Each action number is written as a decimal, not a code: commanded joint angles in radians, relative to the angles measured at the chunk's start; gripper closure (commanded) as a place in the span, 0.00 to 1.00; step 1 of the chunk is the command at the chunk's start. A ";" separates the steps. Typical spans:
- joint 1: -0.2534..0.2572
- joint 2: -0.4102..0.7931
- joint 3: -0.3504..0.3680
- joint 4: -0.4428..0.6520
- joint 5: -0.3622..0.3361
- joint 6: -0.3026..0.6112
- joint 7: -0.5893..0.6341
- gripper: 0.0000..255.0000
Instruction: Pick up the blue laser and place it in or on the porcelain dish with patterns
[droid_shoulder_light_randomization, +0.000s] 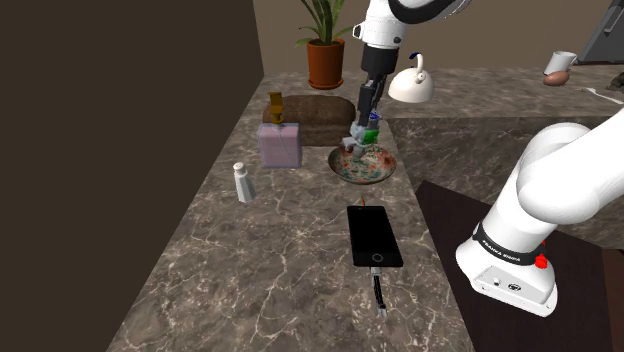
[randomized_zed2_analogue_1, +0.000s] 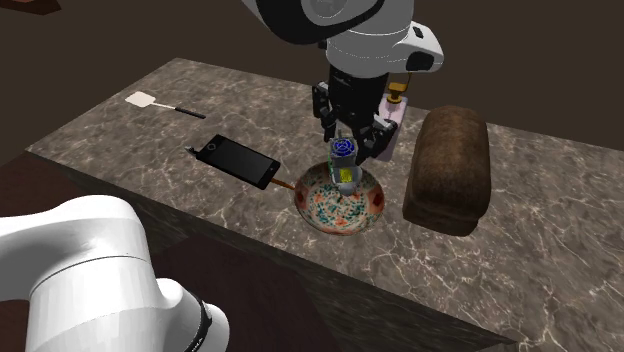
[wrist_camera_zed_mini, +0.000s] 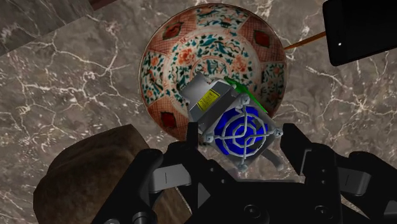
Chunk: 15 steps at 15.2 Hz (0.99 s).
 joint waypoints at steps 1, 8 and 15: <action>0.001 0.002 0.001 -0.023 0.002 0.026 -0.003 1.00; 0.001 0.002 0.001 -0.023 0.002 0.026 -0.003 1.00; 0.001 0.002 0.001 -0.023 0.002 0.026 -0.003 0.00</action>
